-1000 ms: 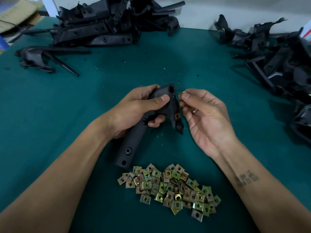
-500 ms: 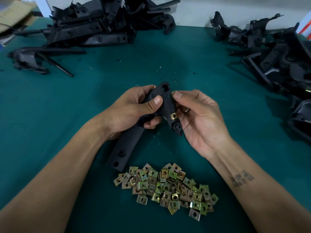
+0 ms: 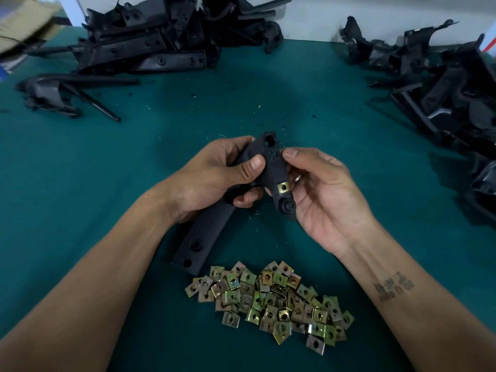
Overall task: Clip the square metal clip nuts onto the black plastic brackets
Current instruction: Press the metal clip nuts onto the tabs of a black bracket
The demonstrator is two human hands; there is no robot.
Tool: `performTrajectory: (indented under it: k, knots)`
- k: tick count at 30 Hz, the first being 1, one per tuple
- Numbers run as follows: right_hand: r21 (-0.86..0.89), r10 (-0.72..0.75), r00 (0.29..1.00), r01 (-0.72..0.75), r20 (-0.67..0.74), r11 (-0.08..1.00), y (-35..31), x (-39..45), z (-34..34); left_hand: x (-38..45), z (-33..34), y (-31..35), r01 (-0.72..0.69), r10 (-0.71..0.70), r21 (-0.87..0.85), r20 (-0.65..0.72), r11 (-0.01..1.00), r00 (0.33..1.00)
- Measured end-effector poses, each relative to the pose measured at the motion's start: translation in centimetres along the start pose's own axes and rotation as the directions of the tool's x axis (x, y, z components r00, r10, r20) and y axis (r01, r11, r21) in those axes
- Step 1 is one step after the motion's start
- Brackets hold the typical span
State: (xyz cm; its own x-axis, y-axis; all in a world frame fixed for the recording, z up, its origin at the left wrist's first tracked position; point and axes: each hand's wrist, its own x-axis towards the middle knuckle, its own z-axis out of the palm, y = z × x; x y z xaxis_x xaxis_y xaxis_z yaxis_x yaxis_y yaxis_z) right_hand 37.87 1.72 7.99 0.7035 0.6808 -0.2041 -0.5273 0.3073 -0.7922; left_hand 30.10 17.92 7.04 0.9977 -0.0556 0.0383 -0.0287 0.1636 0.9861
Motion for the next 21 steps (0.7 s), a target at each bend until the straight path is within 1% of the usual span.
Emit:
performTrajectory:
  k: [5,12,19,21]
  knots:
    - [0.05,0.093,0.996,-0.093,0.014,0.994,-0.15,-0.08,0.04,0.02,0.09,0.18,-0.02,0.02,0.013,0.001,1.0,1.0]
    - [0.178,0.214,0.973,-0.226,0.082,0.958,-0.39,-0.17,-0.28,0.13,0.39,0.16,-0.069,0.07,-0.025,0.056,0.997,0.996]
    - [0.274,0.207,0.974,-0.224,0.088,0.935,-0.31,-0.28,-0.17,0.23,0.15,-0.13,-0.07,0.072,-0.026,0.062,0.997,0.996]
    - [0.218,0.153,0.985,-0.168,0.082,0.962,-0.27,-0.29,-0.19,0.19,0.19,-0.16,-0.057,0.058,-0.023,0.055,0.998,0.997]
